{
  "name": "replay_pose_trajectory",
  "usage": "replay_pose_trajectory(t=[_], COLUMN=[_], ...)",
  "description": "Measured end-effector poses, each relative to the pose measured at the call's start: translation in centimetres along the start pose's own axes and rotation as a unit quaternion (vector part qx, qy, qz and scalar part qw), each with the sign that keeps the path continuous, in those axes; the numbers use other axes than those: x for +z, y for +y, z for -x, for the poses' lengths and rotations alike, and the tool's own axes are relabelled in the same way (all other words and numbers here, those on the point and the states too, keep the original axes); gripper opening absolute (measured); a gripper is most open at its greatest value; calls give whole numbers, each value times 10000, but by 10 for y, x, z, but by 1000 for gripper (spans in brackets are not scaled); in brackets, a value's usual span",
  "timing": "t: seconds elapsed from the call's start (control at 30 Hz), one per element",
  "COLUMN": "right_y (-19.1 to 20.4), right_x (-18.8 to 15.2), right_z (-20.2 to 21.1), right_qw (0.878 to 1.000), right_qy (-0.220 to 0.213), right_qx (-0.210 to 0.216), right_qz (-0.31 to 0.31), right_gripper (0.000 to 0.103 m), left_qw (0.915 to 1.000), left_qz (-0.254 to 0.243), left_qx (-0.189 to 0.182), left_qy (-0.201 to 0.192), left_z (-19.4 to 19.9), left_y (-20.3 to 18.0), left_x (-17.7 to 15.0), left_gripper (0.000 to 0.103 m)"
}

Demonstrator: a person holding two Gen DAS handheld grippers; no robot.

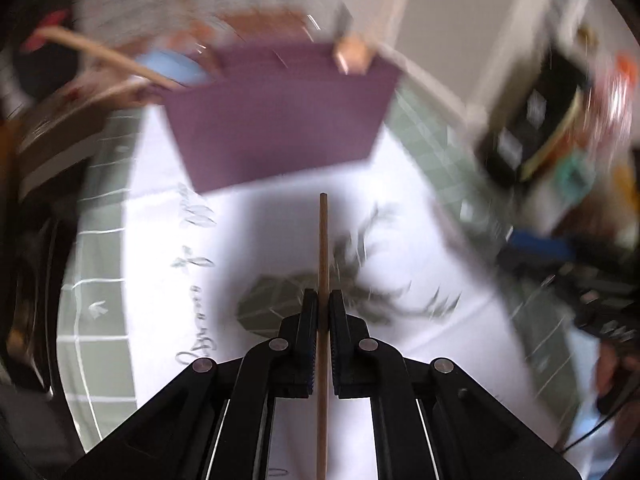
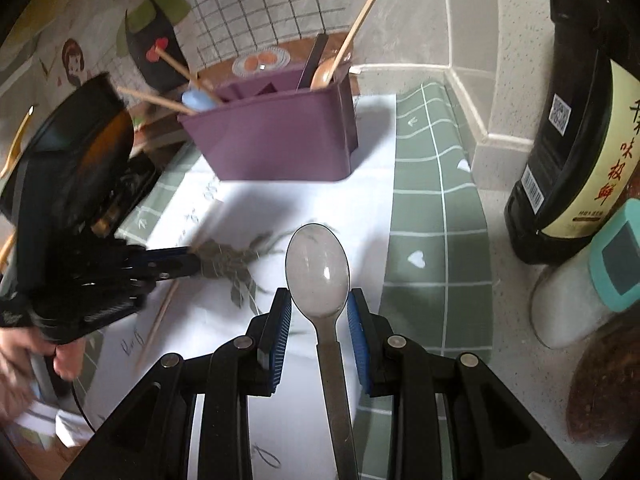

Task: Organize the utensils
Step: 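Lift the chopstick with the left tool while the right tool holds the spoon, then carry the wooden chopstick and clear spoon toward the purple caddy with both tools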

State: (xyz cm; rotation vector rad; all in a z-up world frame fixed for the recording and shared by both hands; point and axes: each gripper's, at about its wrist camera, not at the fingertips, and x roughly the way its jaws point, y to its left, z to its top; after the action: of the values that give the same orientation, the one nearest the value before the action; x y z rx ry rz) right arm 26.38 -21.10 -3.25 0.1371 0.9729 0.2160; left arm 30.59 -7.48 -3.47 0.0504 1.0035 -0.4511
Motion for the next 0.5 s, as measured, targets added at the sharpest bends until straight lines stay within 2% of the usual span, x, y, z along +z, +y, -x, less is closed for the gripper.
replay_pose_trajectory(t=[0.07,0.17,0.37,0.47,0.5], right_y=[6,18,38,51,56], right_x=[6,14,27,34,38], right_z=[3,4,11,24,29], right_qw=[9999,9996,9983,9964,9954], right_qy=[-88,-214,-434,-696,-791], right_qx=[50,139,285,292,306], right_qz=[14,128,257,383,449], right_gripper=[26,26,26,25,12], left_qw=[9992,9984,9948,9914,9898], left_qz=[202,124,337,375,410], left_qx=[-122,-38,-88,-127,-188], left_qy=[-321,-558,-952,-1244,-1354], left_z=[16,31,68,97,106], left_y=[14,13,49,58,62], left_x=[1,-1,2,12,16], left_gripper=[6,6,6,6,6])
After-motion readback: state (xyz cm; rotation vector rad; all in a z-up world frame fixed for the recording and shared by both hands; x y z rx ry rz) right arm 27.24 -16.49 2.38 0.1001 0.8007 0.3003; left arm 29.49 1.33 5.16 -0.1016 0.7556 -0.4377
